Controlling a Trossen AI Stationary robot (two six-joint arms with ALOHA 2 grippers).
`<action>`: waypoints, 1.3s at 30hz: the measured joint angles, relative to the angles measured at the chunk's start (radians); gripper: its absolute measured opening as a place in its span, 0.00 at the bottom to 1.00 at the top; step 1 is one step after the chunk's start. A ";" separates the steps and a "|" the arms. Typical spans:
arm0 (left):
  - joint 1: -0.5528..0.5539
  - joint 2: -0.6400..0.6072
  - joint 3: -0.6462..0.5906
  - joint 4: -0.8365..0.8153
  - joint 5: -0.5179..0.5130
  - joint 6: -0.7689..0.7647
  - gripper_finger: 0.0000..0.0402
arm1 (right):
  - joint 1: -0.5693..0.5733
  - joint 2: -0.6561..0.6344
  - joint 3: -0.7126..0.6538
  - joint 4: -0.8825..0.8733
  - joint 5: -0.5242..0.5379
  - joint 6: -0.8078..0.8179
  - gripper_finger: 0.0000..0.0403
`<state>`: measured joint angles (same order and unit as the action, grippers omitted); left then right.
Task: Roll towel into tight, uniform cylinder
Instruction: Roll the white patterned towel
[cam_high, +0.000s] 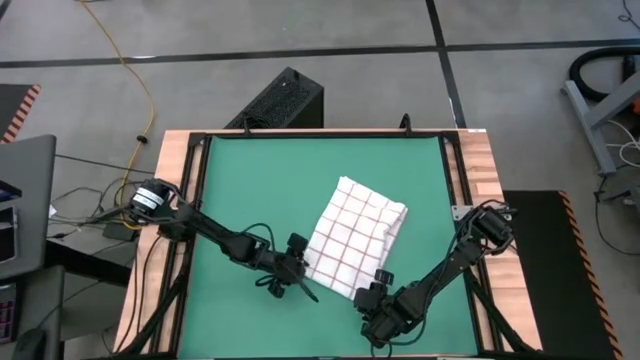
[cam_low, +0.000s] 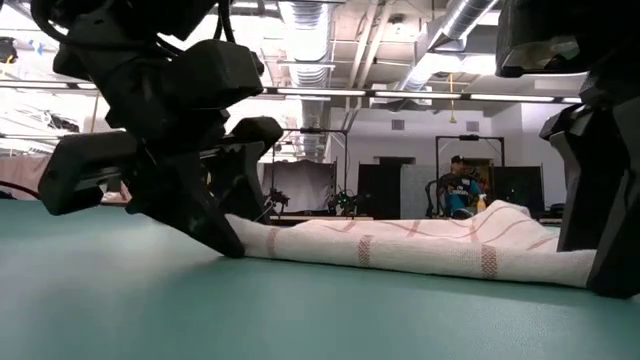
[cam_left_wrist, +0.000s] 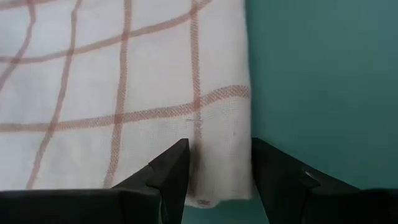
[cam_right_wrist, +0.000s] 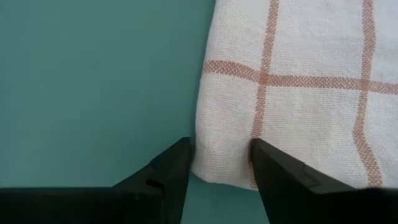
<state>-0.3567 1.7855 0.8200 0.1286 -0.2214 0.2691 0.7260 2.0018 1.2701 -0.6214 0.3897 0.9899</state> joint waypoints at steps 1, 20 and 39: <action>0.001 0.000 0.000 0.002 -0.005 -0.009 0.40 | -0.003 0.000 0.000 0.000 -0.001 0.001 0.48; 0.093 -0.089 0.057 -0.157 0.030 -0.306 0.02 | -0.084 -0.036 0.273 -0.346 0.013 -0.064 0.02; 0.081 -0.585 0.552 -0.881 -0.280 -0.360 0.01 | -0.263 -0.038 1.027 -0.915 0.603 -0.274 0.02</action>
<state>-0.2758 1.2007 1.3723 -0.7526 -0.5015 -0.0908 0.4629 1.9640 2.2969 -1.5361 0.9925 0.7154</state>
